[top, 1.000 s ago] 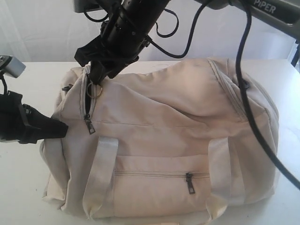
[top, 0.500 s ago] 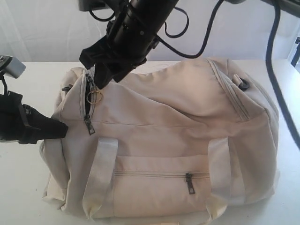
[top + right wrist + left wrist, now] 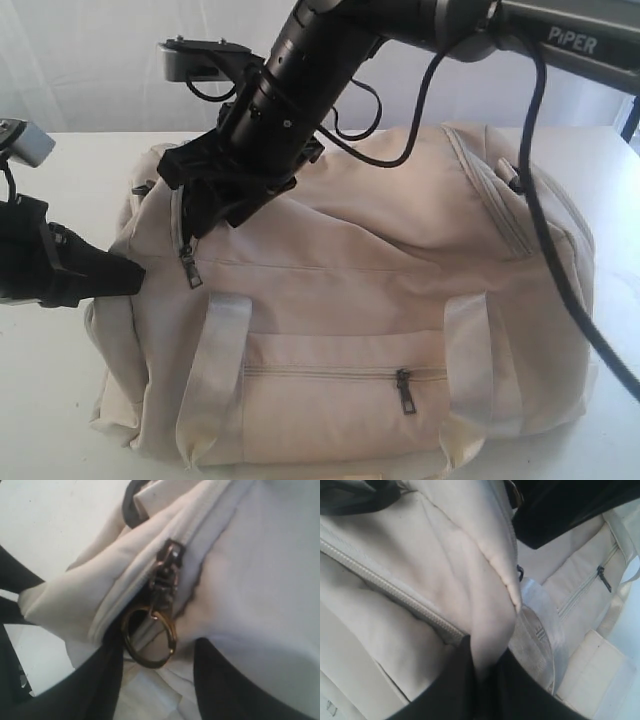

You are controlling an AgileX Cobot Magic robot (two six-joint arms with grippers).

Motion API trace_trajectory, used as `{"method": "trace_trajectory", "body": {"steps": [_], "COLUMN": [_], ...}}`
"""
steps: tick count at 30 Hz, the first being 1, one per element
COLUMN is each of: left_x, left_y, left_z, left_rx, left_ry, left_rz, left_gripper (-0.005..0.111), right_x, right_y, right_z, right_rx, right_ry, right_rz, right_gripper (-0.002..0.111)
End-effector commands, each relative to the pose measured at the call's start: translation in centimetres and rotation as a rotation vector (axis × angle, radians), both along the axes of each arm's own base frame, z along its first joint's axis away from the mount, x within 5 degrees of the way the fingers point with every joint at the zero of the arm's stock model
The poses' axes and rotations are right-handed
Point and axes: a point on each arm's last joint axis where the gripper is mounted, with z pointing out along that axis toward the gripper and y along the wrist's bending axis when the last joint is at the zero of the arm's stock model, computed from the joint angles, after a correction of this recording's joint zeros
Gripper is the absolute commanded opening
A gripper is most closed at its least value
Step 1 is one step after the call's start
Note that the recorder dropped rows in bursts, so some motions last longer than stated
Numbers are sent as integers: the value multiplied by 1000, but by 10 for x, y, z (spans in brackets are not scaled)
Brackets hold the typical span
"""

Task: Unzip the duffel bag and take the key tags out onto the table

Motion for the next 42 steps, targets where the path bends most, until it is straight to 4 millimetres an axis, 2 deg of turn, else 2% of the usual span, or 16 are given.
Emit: {"method": "trace_trajectory", "body": {"steps": [1,12,17,22,26,31,37,42], "left_x": [-8,-8,-8,-8,-8,-8,-8,-10], "left_y": [-6,-6,-6,-6,-6,-5,-5,-6], "left_z": [1,1,1,1,1,1,1,0], "left_rx": [-32,-32,-32,-30,-30,-29,-31,-30], "left_ry": [35,35,35,33,33,32,34,50], "left_rz": [-63,-63,-63,-65,-65,-63,-63,-68], "left_gripper": [0,0,0,0,0,0,0,0], "right_x": [4,9,9,5,1,-4,-13,-11], "right_y": [5,7,7,5,3,-6,-13,-15], "right_z": [-2,2,2,0,0,11,37,47], "right_rx": [57,92,93,72,38,-21,-14,7], "right_ry": [-14,-53,-39,-4,19,-24,-109,-183], "right_rz": [-21,-60,-71,-47,-22,-5,-14,-41], "right_gripper": [43,43,37,23,0,0,0,0]}}
